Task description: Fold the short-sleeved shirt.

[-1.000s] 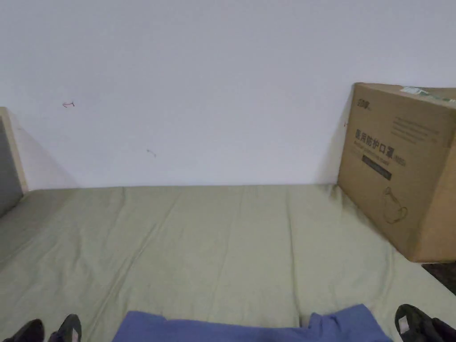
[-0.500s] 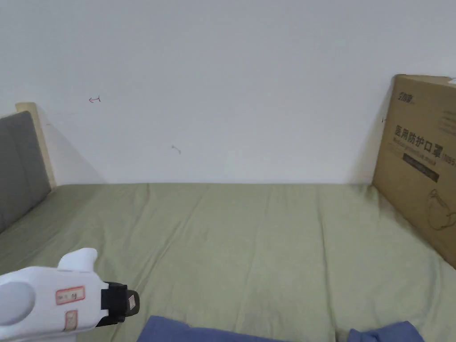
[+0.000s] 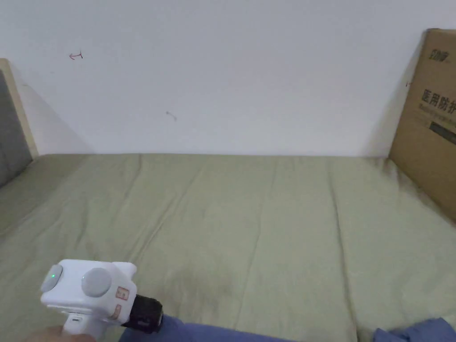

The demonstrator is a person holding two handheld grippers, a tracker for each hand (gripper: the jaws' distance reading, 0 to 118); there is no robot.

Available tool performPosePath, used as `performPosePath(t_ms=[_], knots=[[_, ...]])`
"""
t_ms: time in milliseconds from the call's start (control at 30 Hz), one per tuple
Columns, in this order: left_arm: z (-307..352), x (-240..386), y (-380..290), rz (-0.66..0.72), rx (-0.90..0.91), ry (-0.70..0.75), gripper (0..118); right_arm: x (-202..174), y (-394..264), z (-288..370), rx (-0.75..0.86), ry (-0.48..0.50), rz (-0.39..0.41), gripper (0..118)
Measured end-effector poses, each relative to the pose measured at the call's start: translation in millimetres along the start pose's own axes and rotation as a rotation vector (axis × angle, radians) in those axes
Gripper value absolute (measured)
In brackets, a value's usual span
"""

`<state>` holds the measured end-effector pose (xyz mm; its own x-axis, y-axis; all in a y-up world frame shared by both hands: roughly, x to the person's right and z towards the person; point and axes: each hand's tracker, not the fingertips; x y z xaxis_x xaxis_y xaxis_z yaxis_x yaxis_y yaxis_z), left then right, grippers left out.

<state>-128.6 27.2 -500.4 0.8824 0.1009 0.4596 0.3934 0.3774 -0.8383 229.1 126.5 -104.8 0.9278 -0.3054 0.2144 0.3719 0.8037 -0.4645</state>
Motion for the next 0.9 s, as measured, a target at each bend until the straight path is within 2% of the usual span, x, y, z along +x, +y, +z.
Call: performPosePath(t_ms=[100, 167, 200, 300, 333, 400, 433, 467, 500, 533, 567, 633, 667, 700, 733, 767, 800, 900], knots=[[-18.4, -5.3, -13.4, -0.004, 0.045, -0.050, 118, 3.2, -1.7, -5.9, -0.016, -0.003, -0.006, 1], [-20.8, -16.6, -17.5, 0.056, 0.102, -0.045, 118, 1.9, -2.9, -6.3, -0.025, 0.005, -0.017, 1], [-20.5, -14.4, -19.0, 0.062, 0.156, 0.004, 118, 1.4, -3.7, -6.6, -0.026, 0.006, -0.021, 1], [-8.4, 10.6, -22.6, 0.033, 0.147, 0.086, 118, 2.5, -6.1, -8.7, -0.042, 0.011, -0.044, 1], [-1.4, 16.6, -24.3, 0.015, 0.157, 0.110, 114, 4.7, -5.5, -9.4, -0.052, 0.015, -0.064, 1], [16.8, 30.2, -31.6, -0.045, 0.209, 0.164, 85, 11.7, -3.0, -7.3, -0.049, 0.021, -0.085, 1], [27.7, 35.5, -34.7, -0.066, 0.225, 0.139, 56, 15.5, -1.0, -5.7, -0.038, 0.015, -0.087, 1], [36.1, 39.1, -35.4, -0.045, 0.222, 0.114, 8, 21.8, 3.2, -6.6, -0.023, -0.003, -0.084, 1], [45.3, 40.0, -35.9, -0.001, 0.216, 0.026, 0, 34.3, 10.9, -11.9, -0.027, -0.043, -0.128, 1], [52.0, 39.7, -36.2, 0.032, 0.248, -0.018, 0, 49.2, 18.8, -19.0, -0.046, -0.041, -0.180, 1], [62.2, 43.8, -40.2, 0.033, 0.292, -0.020, 0, 65.4, 29.4, -27.7, -0.074, -0.034, -0.234, 1], [80.0, 48.3, -45.6, -0.009, 0.351, 0.014, 0, 98.6, 51.9, -48.1, -0.123, -0.096, -0.268, 1], [85.4, 39.3, -46.7, -0.020, 0.354, 0.004, 0, 114.6, 64.0, -60.1, -0.168, -0.145, -0.274, 6], [92.8, 36.4, -49.0, -0.027, 0.353, -0.013, 0, 135.8, 76.1, -75.6, -0.248, -0.206, -0.271, 27], [98.7, 34.3, -51.6, -0.031, 0.356, -0.023, 0, 148.1, 84.3, -90.3, -0.331, -0.258, -0.259, 72], [104.7, 32.2, -55.0, -0.029, 0.358, -0.034, 0, 161.8, 86.6, -108.1, -0.424, -0.285, -0.256, 111], [123.1, 48.8, -69.0, -0.029, 0.368, -0.035, 0, 173.9, 85.2, -124.8, -0.517, -0.288, -0.237, 113], [133.9, 45.1, -78.1, -0.026, 0.385, -0.050, 0, 194.9, 85.4, -158.2, -0.583, -0.318, -0.230, 113]])
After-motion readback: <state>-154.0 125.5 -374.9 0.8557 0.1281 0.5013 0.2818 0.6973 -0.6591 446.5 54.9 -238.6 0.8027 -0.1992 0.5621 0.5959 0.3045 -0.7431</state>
